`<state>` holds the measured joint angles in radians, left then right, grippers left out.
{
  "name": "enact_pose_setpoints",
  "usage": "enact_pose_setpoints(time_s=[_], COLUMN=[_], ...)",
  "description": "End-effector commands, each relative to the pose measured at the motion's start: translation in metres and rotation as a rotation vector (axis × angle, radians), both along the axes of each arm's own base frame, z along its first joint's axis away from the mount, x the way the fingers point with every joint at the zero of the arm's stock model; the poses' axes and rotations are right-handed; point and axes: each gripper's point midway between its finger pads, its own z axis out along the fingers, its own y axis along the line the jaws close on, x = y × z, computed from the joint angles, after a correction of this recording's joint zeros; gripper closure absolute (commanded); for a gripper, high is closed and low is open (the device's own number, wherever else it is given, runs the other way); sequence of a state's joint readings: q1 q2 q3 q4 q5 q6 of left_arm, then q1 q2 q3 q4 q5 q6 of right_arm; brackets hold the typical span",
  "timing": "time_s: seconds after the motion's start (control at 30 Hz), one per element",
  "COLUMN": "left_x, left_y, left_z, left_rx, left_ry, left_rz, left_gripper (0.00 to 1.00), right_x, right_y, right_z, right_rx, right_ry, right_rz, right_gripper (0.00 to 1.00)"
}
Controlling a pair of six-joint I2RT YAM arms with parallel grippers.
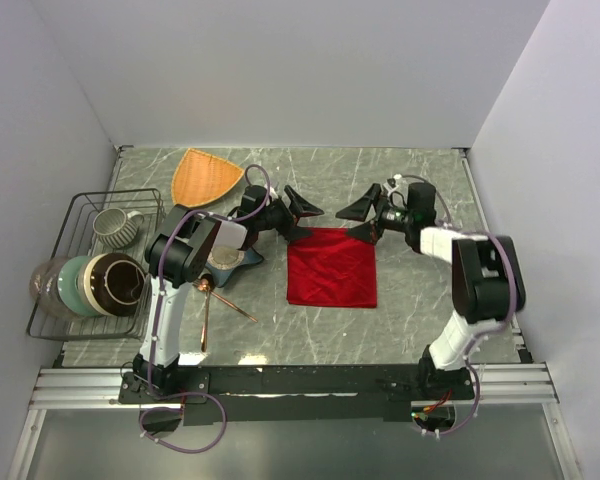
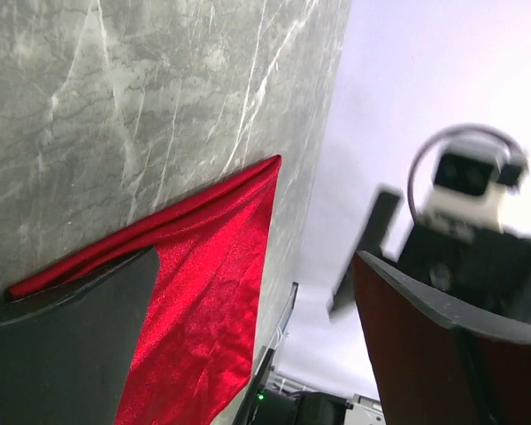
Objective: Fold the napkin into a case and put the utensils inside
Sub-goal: Smooth out the square-folded napkin at the center of the board.
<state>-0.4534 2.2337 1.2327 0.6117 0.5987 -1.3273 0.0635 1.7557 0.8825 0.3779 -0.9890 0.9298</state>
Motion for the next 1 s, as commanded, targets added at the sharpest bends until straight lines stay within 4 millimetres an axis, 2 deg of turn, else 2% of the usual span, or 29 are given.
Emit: enact_pose_setpoints(time_s=[0.0, 0.07, 0.1, 0.2, 0.37, 0.53, 0.63, 0.8, 0.9, 0.97], left_x=[0.000, 0.000, -0.001, -0.001, -0.003, -0.006, -0.008, -0.009, -0.009, -0.009], left_y=[0.004, 0.004, 0.003, 0.004, 0.006, 0.010, 0.012, 0.012, 0.012, 0.012], left_z=[-0.017, -0.017, -0.018, -0.021, -0.024, -0.026, -0.028, -0.028, -0.028, -0.027], left_rx=[0.082, 0.085, 0.085, 0.091, 0.096, 0.106, 0.106, 0.103, 0.098, 0.095], left_ry=[0.019, 0.017, 0.019, 0.025, 0.034, 0.035, 0.042, 0.037, 0.031, 0.029], left_rz=[0.024, 0.019, 0.018, 0.017, 0.021, 0.025, 0.028, 0.028, 0.028, 0.027], left_gripper=[0.01, 0.01, 0.01, 0.01, 0.01, 0.01, 0.01, 0.01, 0.01, 0.01], right_x=[-0.056, -0.074, -0.087, -0.107, -0.121, -0.131, -0.140, -0.150, -0.146, -0.145], right_y=[0.005, 0.008, 0.008, 0.007, 0.000, -0.020, -0.026, -0.029, -0.028, -0.021], right_z=[-0.007, -0.013, -0.025, -0.046, -0.077, -0.110, -0.119, -0.118, -0.098, -0.076], right_rx=[0.026, 0.034, 0.030, 0.021, -0.010, -0.069, -0.102, -0.158, -0.152, -0.154], right_ry=[0.108, 0.141, 0.184, 0.259, 0.348, 0.432, 0.444, 0.371, 0.259, 0.110], right_rz=[0.060, 0.077, 0.085, 0.098, 0.098, 0.070, 0.096, 0.180, 0.235, 0.317], right_gripper=[0.00, 0.00, 0.00, 0.00, 0.00, 0.00, 0.00, 0.00, 0.00, 0.00])
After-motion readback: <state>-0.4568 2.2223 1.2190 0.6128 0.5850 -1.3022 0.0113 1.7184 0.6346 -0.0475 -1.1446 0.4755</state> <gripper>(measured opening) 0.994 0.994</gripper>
